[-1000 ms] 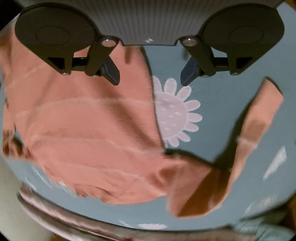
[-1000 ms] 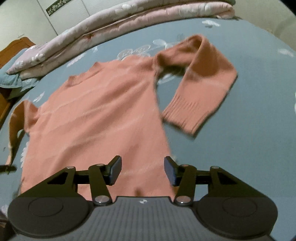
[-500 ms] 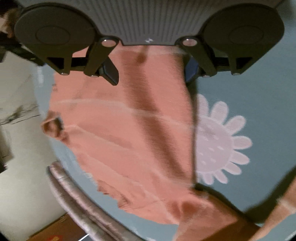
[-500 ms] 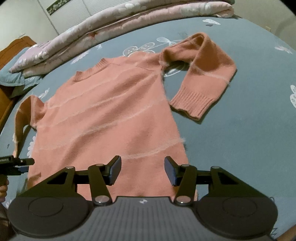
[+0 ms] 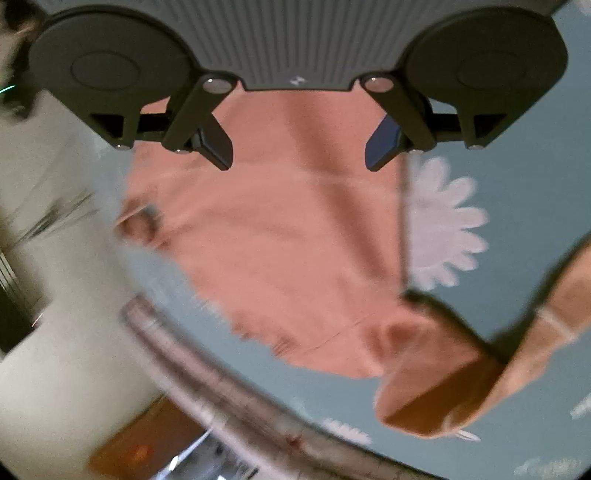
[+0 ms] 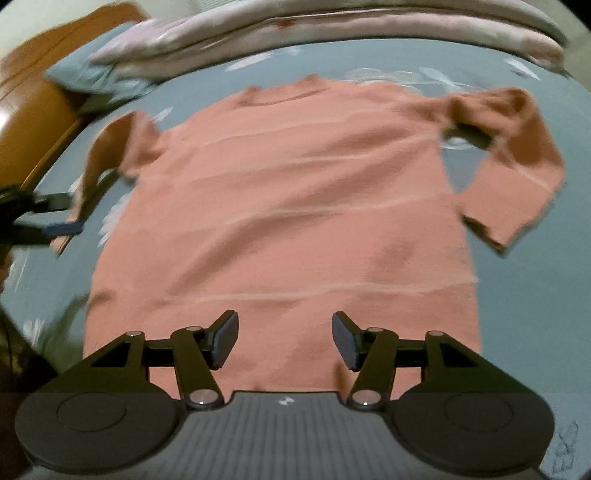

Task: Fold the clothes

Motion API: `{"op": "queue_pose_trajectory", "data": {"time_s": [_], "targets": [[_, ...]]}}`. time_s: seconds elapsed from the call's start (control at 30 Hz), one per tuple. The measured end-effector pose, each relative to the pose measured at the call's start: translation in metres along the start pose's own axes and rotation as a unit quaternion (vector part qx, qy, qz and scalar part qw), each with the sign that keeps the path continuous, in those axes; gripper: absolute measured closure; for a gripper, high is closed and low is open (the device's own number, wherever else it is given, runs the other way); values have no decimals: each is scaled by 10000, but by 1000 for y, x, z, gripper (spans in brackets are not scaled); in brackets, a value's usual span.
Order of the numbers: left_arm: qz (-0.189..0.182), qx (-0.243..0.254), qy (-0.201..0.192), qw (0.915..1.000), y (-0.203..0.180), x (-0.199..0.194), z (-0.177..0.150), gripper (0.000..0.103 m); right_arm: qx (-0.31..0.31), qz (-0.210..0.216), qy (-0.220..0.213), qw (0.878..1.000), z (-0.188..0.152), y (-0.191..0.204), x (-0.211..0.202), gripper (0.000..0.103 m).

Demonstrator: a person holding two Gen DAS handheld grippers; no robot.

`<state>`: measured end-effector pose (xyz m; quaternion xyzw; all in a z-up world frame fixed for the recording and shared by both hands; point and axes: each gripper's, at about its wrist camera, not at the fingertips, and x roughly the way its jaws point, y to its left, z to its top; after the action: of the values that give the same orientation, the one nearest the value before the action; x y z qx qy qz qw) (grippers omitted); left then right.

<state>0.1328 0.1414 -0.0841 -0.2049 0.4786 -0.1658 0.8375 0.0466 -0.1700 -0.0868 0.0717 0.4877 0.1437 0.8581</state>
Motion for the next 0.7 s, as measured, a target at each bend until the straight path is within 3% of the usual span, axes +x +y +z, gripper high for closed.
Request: {"op": "queue_pose_trajectory", "data": {"time_s": [0.13,0.33,0.43,0.53,0.63,0.7], "targets": [[-88,-182,357,9992,8,14,-19,25,-260,241,52,9994,1,23,2,41],[-13,-652,626,9959,25,28,-49,25,-561,235,158,9980,-4,37,-2,41],[214,-563,774,9952,22,29,-58,25,-974,436,296,9939,-8,54,0,41],[688,-445,974,9919,15,26,-58,25,-1822,765,520,9789,-14,89,8,41],[1247,-133,1066,9864,6,17,-55,25,-2754,1062,671,9531,-23,130,16,39],[1359,15,1026,9854,1,11,-54,25,-3246,1216,748,9350,-31,154,21,34]]}}
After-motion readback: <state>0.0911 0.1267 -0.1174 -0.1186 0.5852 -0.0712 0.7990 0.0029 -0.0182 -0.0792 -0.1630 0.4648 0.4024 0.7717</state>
